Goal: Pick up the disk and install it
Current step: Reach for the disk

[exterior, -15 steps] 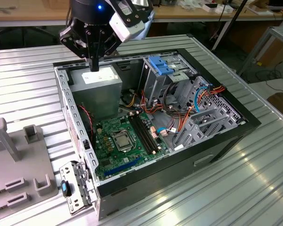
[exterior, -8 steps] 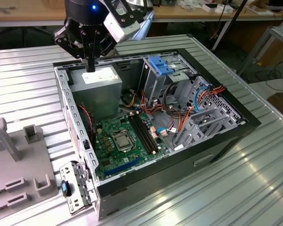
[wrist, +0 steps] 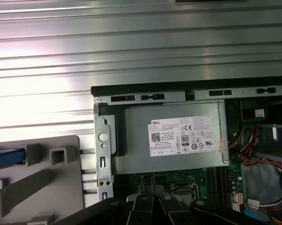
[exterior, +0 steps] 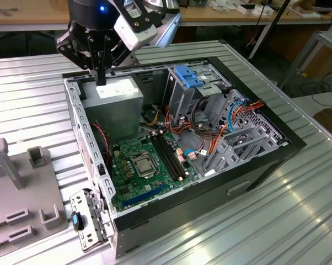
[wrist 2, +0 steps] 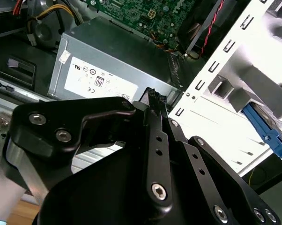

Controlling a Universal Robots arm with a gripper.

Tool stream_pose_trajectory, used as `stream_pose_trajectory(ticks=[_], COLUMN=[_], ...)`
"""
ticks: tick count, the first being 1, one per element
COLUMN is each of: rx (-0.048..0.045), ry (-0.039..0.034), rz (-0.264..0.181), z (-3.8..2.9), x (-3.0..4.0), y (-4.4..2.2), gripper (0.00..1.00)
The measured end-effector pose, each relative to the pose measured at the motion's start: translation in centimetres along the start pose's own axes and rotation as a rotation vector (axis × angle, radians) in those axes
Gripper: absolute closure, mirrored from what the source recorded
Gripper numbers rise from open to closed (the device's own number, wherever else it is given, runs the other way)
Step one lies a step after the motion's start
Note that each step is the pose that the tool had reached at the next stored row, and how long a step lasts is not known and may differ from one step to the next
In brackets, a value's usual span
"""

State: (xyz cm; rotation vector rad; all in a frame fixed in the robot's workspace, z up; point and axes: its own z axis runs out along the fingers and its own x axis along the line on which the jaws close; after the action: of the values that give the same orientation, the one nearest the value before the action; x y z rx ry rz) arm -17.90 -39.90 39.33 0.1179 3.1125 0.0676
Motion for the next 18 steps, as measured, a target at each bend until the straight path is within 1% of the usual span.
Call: stream_pose_trajectory(ticks=[4, 9, 15, 18], rx=[-0.0001, 0.0000, 0.0000, 0.0000], ry=[-0.0001, 0.0000, 0.0000, 0.0000], rz=[0.000, 0.000, 0.000, 0.000], z=[-0.03, -0.05, -0.07, -0.09], x=[1.07, 1.87, 2.55, 3.06], y=[-0.08, -0.14, -0.19, -0.23], gripper=[0.89, 0.89, 0.89, 0.89])
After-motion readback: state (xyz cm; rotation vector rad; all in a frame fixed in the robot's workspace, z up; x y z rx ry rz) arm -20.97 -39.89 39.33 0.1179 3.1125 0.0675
